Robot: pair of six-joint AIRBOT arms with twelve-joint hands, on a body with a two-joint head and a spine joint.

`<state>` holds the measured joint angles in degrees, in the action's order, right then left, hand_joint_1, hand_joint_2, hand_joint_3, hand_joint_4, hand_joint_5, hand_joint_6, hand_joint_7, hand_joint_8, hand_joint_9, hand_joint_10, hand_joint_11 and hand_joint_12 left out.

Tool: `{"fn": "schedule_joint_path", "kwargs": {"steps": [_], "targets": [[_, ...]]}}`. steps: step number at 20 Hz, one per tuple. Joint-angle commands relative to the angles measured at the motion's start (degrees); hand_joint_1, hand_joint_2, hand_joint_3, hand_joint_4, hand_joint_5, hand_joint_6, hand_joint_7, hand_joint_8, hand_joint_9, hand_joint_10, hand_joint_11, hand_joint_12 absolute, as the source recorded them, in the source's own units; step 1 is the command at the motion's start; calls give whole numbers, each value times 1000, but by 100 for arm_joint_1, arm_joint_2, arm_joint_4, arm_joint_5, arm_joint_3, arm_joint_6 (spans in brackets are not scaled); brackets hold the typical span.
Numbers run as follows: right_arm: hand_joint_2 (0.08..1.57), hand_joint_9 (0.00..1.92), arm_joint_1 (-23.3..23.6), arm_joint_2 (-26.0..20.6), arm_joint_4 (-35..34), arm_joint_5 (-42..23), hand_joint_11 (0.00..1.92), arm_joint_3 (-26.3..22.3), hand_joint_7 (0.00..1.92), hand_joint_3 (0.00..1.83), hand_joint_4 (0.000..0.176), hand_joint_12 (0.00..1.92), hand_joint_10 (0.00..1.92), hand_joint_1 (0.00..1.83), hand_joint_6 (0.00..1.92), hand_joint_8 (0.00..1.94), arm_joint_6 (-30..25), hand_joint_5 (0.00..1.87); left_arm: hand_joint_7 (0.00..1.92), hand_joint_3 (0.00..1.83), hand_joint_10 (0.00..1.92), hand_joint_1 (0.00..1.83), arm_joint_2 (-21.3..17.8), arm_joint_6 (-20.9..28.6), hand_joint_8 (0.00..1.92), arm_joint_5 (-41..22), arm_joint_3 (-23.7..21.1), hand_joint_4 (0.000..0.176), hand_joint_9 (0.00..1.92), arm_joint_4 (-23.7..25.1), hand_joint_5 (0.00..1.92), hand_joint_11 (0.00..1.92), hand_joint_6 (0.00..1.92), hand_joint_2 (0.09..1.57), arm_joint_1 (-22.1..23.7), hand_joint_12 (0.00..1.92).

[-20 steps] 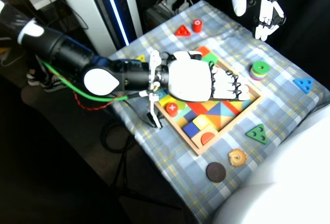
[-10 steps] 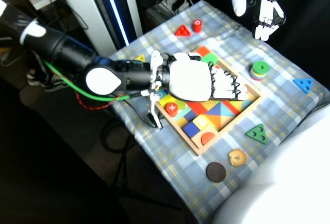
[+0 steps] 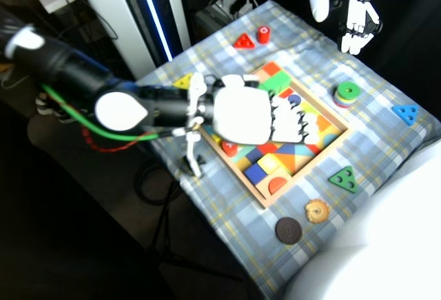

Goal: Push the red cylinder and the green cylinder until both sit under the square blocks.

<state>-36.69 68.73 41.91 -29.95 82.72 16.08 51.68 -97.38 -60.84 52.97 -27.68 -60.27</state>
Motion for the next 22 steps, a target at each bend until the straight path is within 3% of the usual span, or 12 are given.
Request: {"fn": "schedule_joint_path", "kwargs": {"steps": [1, 2, 6, 7, 9, 13, 14, 15, 17, 19, 20, 22], "targets": [[1138, 0, 7, -36, -97, -281, 0, -49, 16, 0, 23, 0, 0, 0, 0, 0, -11, 390, 507, 0, 2, 0, 19, 52, 2, -629, 21, 0, 505, 112, 563, 0, 0, 1508, 55, 1218], [1131, 0, -14, -123, -78, -266, 0, -111, 21, 0, 2, 0, 0, 0, 5, 4, -11, 390, 510, 0, 3, 0, 17, 52, 4, -624, 19, 0, 505, 112, 561, 0, 1, 1506, 55, 1207], [1132, 0, -76, -370, -53, -231, 0, -312, 36, 0, 0, 0, 0, 0, 9, 9, -11, 385, 517, 0, 2, 0, 13, 51, 1, -600, 18, 0, 506, 106, 571, 0, 1, 1518, 55, 1234], [1137, 0, -99, -462, -49, -222, 0, -388, 43, 0, 40, 0, 0, 0, 11, 11, -11, 393, 522, 1, 2, 0, 7, 51, 2, -593, 17, 0, 508, 106, 578, 0, 2, 1526, 55, 1259], [1114, 0, -138, -662, -46, -218, 0, -538, 36, 0, 70, 0, 0, 0, 8, 6, -11, 390, 519, 1, 1, 0, -3, 52, 1, -582, 13, 0, 500, 106, 577, 0, 0, 1528, 56, 1231], [1084, 0, -171, -910, -44, -218, 0, -740, 18, 0, 46, 0, 0, 0, 6, 0, -11, 393, 534, 4, 8, 0, -15, 52, 3, -550, 6, 0, 523, 97, 587, 0, 6, 1530, 56, 1307], [1096, 0, -183, -986, -44, -218, 0, -806, 10, 0, 50, 0, 0, 0, 3, 0, -11, 388, 536, 5, 9, 0, -25, 52, 3, -552, -2, 0, 525, 96, 591, 0, 7, 1534, 55, 1306], [1088, 0, -194, -1029, -44, -218, 0, -839, 6, 0, 81, 0, 0, 0, 3, 0, -11, 388, 533, 5, 7, 0, -32, 52, 2, -551, -5, 0, 522, 96, 588, 0, 6, 1533, 55, 1306], [1082, 0, -222, -1130, -49, -218, 0, -913, 17, 0, 109, 0, 0, 0, 6, 4, -11, 398, 536, 3, 3, 0, -37, 52, 1, -551, -7, 0, 517, 87, 598, 0, 4, 1542, 55, 1267], [1089, 0, -230, -1226, -53, -218, 0, -990, 18, 0, 89, 0, 0, 0, 3, 4, -11, 394, 523, 0, 0, 0, -38, 52, 0, -545, -7, 0, 506, 87, 583, 0, 0, 1534, 54, 1258], [1072, 0, -234, -1266, -53, -218, 0, -1018, 13, 0, 96, 0, 0, 0, 1, 1, -11, 390, 523, 0, 1, 0, -40, 52, 0, -544, -7, 0, 506, 87, 583, 0, 1, 1535, 54, 1271], [1052, 0, -251, -1351, -53, -218, 0, -1083, 8, 0, 87, 0, 0, 0, 3, 1, -11, 395, 524, 4, 1, 0, -44, 52, 0, -545, -7, 0, 508, 87, 587, 0, 1, 1553, 54, 1295]]}}
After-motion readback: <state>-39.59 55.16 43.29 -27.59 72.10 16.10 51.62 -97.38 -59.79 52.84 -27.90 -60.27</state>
